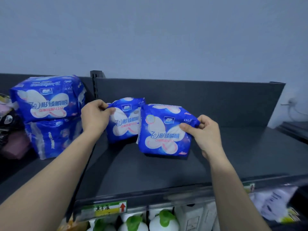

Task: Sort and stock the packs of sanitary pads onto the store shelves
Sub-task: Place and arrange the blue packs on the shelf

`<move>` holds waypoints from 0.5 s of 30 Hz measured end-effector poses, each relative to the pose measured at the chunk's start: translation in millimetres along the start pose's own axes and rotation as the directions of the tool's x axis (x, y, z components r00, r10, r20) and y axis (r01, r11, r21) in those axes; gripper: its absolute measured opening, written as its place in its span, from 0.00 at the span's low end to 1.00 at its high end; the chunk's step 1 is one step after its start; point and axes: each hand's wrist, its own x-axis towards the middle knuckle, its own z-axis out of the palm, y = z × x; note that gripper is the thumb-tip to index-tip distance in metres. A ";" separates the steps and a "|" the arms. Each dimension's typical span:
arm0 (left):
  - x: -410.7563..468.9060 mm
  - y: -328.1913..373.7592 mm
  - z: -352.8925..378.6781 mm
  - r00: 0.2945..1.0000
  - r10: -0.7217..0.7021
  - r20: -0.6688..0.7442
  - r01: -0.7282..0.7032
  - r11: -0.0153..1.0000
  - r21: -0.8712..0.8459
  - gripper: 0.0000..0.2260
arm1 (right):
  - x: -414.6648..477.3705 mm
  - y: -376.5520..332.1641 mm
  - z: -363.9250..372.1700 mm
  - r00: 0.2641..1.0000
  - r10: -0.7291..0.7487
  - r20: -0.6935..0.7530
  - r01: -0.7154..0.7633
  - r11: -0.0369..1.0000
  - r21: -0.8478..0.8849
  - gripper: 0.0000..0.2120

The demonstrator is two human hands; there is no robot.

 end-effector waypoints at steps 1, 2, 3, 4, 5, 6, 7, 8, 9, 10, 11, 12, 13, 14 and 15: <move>-0.5 4.1 4.1 1.000 -0.001 0.005 0.002 1.000 -0.026 0.07 | -3.1 -1.6 -6.7 1.000 -0.011 -0.025 0.010 1.000 -0.010 0.20; -3.0 9.5 10.2 1.000 0.007 0.018 -0.006 0.999 -0.053 0.08 | -7.1 -2.8 -16.0 0.998 -0.021 -0.060 0.019 0.999 -0.028 0.21; -5.4 14.6 15.5 0.999 0.021 0.029 -0.019 0.997 -0.073 0.08 | -10.4 -3.3 -24.5 0.995 -0.030 -0.093 0.026 0.999 -0.048 0.21; -9.5 21.2 21.6 0.998 0.038 0.048 -0.033 0.995 -0.091 0.08 | -15.1 -5.3 -34.8 0.991 -0.037 -0.128 0.029 0.997 -0.064 0.21; -14.0 28.0 27.2 0.996 0.049 0.069 -0.041 0.993 -0.106 0.08 | -20.2 -7.5 -44.8 0.986 -0.047 -0.159 0.035 0.996 -0.081 0.21; -18.4 34.7 31.4 0.995 0.061 0.085 -0.050 0.992 -0.118 0.08 | -24.7 -9.3 -53.9 0.981 -0.059 -0.186 0.041 0.994 -0.101 0.21; -24.0 42.6 37.2 0.992 0.074 0.105 -0.060 0.990 -0.131 0.08 | -30.2 -11.1 -65.3 0.973 -0.074 -0.217 0.048 0.991 -0.124 0.21; -29.3 49.9 42.0 0.989 0.086 0.121 -0.069 0.987 -0.143 0.08 | -35.2 -12.7 -75.8 0.966 -0.084 -0.244 0.050 0.988 -0.144 0.21; -36.3 58.7 48.0 0.985 0.099 0.139 -0.076 0.984 -0.163 0.08 | -40.5 -14.3 -88.7 0.958 -0.091 -0.272 0.048 0.986 -0.161 0.21; -43.1 67.2 53.5 0.982 0.107 0.154 -0.077 0.979 -0.188 0.08 | -45.5 -15.9 -101.2 0.950 -0.097 -0.296 0.044 0.982 -0.181 0.21; -50.2 75.9 58.1 0.980 0.115 0.165 -0.079 0.974 -0.211 0.08 | -49.5 -16.3 -113.1 0.943 -0.100 -0.317 0.037 0.979 -0.199 0.21; -59.8 87.0 63.8 0.976 0.128 0.178 -0.084 0.968 -0.234 0.08 | -55.2 -18.1 -127.9 0.933 -0.105 -0.345 0.030 0.976 -0.215 0.21; -68.9 97.1 68.6 0.972 0.141 0.187 -0.091 0.963 -0.254 0.08 | -60.2 -19.5 -141.1 0.922 -0.108 -0.373 0.023 0.974 -0.226 0.22; -79.6 109.1 74.5 0.968 0.159 0.196 -0.102 0.957 -0.273 0.08 | -66.8 -22.6 -156.5 0.909 -0.115 -0.402 0.019 0.972 -0.236 0.22; -89.1 120.1 79.8 0.964 0.172 0.205 -0.107 0.950 -0.293 0.08 | -73.1 -25.5 -170.5 0.897 -0.125 -0.424 0.019 0.969 -0.246 0.22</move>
